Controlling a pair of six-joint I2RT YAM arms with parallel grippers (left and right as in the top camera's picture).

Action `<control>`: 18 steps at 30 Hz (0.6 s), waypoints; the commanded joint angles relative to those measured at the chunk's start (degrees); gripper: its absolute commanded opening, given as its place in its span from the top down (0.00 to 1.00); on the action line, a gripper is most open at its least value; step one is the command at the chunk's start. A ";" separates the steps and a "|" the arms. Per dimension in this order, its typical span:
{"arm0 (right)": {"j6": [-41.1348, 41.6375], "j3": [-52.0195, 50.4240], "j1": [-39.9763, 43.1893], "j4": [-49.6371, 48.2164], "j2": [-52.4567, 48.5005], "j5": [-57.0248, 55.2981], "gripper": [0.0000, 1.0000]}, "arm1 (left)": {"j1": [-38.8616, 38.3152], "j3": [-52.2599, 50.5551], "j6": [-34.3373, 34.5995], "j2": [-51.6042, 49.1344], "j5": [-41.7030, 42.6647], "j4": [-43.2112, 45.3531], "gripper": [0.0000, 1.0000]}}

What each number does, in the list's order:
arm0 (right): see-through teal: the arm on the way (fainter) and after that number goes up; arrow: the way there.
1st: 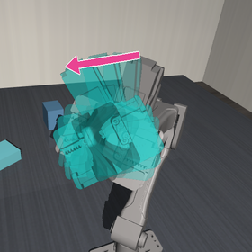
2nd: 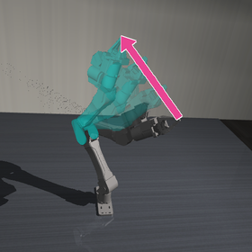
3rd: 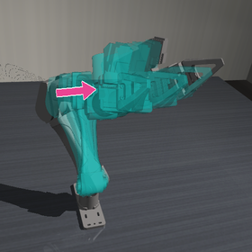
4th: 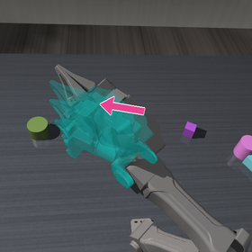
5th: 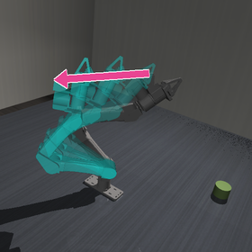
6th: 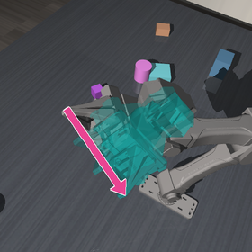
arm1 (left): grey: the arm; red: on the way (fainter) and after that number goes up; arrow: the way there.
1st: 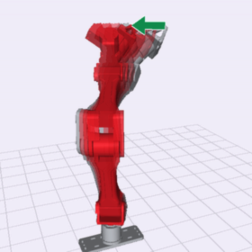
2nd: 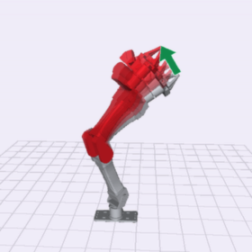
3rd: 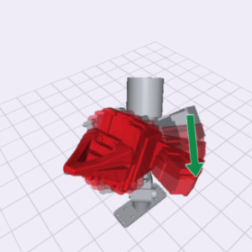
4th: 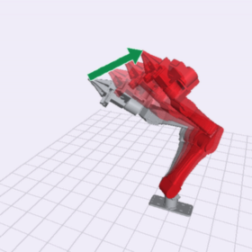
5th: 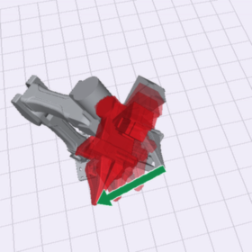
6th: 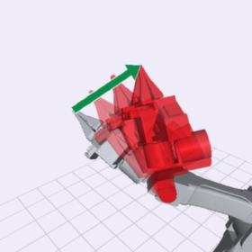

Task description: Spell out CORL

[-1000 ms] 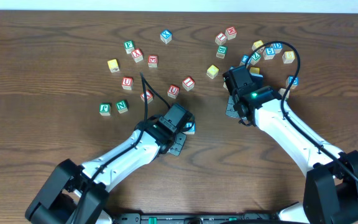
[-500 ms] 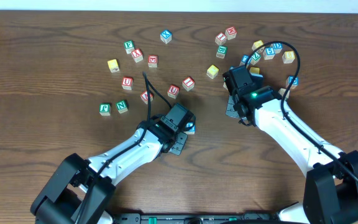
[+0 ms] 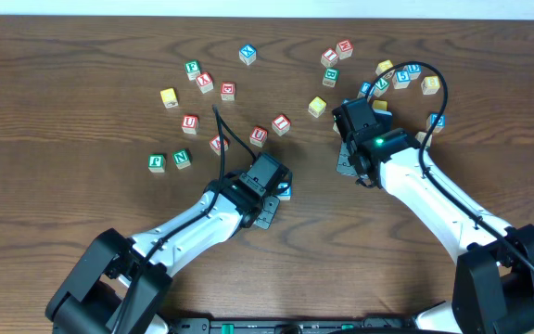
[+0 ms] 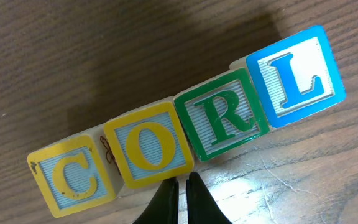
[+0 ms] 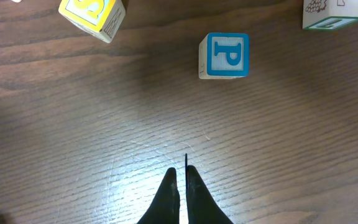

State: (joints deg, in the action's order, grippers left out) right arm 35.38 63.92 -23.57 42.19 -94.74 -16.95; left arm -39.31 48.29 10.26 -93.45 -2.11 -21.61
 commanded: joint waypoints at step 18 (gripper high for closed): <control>-0.76 0.90 0.24 0.04 0.61 -0.28 0.99 | -0.02 -0.50 -0.50 5.51 -3.72 -4.83 0.93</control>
State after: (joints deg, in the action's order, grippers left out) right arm 35.35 63.92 -23.57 42.22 -94.74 -16.86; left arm -39.33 48.23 10.28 -89.08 -2.26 -26.68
